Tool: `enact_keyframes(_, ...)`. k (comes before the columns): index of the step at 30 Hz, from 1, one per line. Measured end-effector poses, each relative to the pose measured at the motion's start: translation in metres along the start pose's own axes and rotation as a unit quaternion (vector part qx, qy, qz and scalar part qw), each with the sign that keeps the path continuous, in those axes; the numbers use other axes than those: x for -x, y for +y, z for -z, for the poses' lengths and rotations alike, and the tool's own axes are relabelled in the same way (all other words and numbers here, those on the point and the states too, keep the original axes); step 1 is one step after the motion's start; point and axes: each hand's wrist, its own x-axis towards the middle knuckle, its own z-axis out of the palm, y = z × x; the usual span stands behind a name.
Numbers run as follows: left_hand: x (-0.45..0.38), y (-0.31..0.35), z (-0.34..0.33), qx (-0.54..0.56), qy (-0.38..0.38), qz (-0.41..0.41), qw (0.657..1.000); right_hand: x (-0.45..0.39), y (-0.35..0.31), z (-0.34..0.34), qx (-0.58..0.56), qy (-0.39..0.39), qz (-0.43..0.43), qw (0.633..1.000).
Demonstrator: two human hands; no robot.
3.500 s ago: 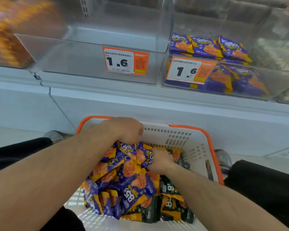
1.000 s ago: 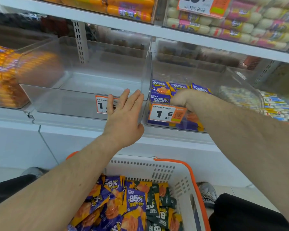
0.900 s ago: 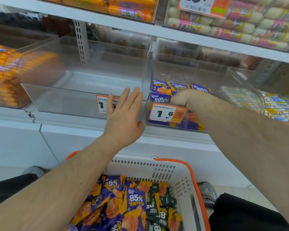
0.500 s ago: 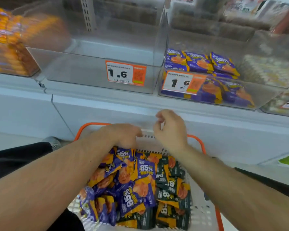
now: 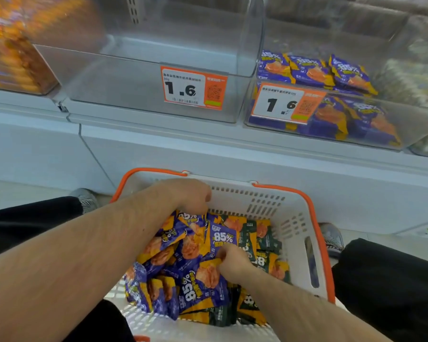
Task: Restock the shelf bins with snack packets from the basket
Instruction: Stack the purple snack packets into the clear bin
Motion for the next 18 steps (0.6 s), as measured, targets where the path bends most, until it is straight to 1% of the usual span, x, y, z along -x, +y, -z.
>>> enact_keyframes(2,0.002,0.001,0.0,0.005,-0.001,0.005,1.0,0.001,0.0,-0.001,0.01,0.012,0.007,1.0)
enact_keyframes(5,0.003,0.002,-0.001,0.004,-0.014,0.002,1.0,0.007,-0.004,0.001,0.035,0.01,0.024,0.999)
enact_keyframes(8,0.004,-0.002,-0.002,0.002,-0.01,0.003,1.0,0.013,-0.012,0.015,0.055,-0.009,0.079,0.995)
enact_keyframes(13,0.011,-0.004,0.009,0.018,-0.017,0.006,1.0,0.035,-0.033,0.075,0.047,0.02,0.198,0.979)
enact_keyframes(16,0.016,-0.005,0.021,0.018,-0.027,0.005,0.999,0.052,-0.043,0.12,0.051,0.05,0.237,0.969)
enact_keyframes(18,0.02,-0.005,0.03,0.044,-0.026,0.0,0.999,0.062,-0.048,0.147,0.016,0.069,0.251,0.965)
